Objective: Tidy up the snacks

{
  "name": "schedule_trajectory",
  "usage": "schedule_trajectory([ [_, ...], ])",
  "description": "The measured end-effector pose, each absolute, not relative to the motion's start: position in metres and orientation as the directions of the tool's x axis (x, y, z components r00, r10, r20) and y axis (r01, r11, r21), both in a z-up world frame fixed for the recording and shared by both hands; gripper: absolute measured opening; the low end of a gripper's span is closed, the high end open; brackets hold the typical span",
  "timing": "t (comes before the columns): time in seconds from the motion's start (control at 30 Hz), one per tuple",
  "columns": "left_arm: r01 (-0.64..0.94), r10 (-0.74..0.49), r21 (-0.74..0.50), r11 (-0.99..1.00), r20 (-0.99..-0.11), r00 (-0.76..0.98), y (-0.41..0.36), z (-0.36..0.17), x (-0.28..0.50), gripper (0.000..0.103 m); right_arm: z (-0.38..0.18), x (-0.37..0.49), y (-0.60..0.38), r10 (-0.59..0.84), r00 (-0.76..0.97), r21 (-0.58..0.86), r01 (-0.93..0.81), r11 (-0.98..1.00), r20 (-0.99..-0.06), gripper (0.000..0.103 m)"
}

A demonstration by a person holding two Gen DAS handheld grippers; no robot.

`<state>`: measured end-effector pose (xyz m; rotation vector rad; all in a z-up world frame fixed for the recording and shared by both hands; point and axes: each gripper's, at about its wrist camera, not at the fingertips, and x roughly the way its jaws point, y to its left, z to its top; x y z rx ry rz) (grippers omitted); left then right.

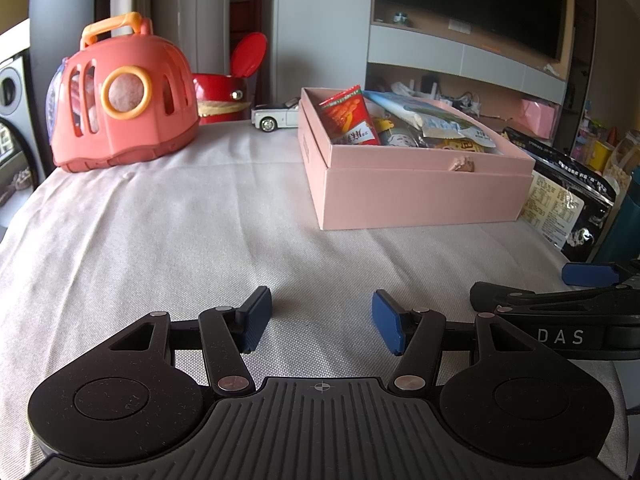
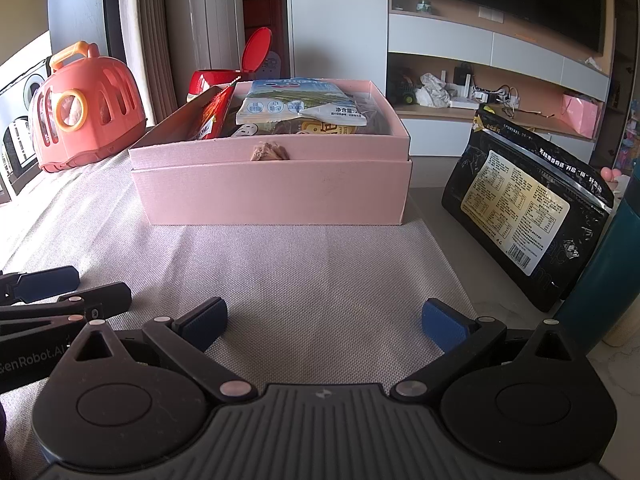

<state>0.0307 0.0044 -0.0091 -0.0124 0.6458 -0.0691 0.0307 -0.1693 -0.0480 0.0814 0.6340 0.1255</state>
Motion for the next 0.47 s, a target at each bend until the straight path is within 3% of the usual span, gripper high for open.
schedule_trajectory([
  [0.47,0.065,-0.079,-0.046,0.997,-0.597,0.798,0.0060,-0.0090,0.0297,0.062,-0.0480,0.0305,-0.1691,0.142,0.798,0.114,-0.092,0.989,-0.585,0.103],
])
